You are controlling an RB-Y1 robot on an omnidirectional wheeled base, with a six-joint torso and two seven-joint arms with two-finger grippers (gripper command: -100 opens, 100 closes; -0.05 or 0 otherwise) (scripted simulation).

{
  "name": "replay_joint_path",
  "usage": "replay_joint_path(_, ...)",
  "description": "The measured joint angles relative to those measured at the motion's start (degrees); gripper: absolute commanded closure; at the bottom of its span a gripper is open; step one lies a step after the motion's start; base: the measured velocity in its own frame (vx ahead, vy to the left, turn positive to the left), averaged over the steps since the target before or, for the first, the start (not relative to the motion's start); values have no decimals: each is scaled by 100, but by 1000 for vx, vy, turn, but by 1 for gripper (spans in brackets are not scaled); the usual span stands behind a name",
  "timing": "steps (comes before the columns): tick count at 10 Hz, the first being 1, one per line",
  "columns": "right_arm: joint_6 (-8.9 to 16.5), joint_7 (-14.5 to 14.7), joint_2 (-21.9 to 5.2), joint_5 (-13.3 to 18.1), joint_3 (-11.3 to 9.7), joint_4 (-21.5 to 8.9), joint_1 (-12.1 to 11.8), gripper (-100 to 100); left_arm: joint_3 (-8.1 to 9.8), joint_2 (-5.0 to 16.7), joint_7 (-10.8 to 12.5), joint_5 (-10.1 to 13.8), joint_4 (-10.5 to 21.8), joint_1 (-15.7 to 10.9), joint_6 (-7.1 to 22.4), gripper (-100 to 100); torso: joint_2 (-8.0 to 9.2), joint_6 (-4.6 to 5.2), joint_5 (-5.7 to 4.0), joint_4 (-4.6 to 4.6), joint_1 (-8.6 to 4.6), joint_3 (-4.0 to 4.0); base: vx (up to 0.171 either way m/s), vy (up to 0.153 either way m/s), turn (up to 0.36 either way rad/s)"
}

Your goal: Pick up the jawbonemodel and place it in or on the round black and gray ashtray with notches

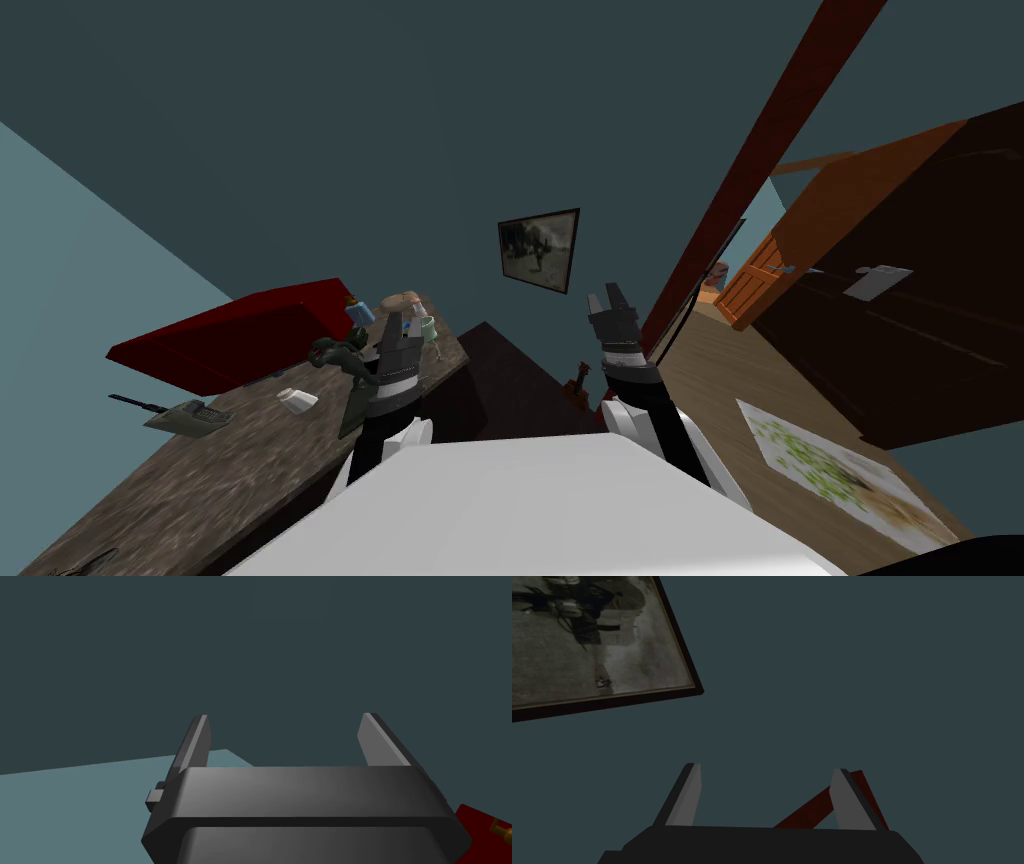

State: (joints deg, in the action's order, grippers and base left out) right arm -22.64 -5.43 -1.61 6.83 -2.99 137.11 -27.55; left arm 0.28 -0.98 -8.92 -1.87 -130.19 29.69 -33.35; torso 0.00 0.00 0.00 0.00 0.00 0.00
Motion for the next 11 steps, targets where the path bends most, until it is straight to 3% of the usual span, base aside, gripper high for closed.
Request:
replay_joint_path(3,0,0,0,0,0,0,0,0,96,409,-11,28,-9,233,222,-100,6,0,-4,1,-16,3,-11,-47,-52)
replay_joint_path(6,0,0,1,0,-1,0,0,0,259,753,11,101,-86,684,529,-100,5,0,-5,1,-23,3,-4,-62,-56)
replay_joint_path(8,0,0,1,0,-1,0,0,0,298,877,-42,96,-148,977,854,-100,-1,1,-6,0,-25,0,21,-68,-86)
replay_joint_path(11,0,0,0,0,0,0,0,0,491,1108,-31,183,-176,1411,1271,-100,-8,0,-4,-2,-14,-5,29,-42,-40)
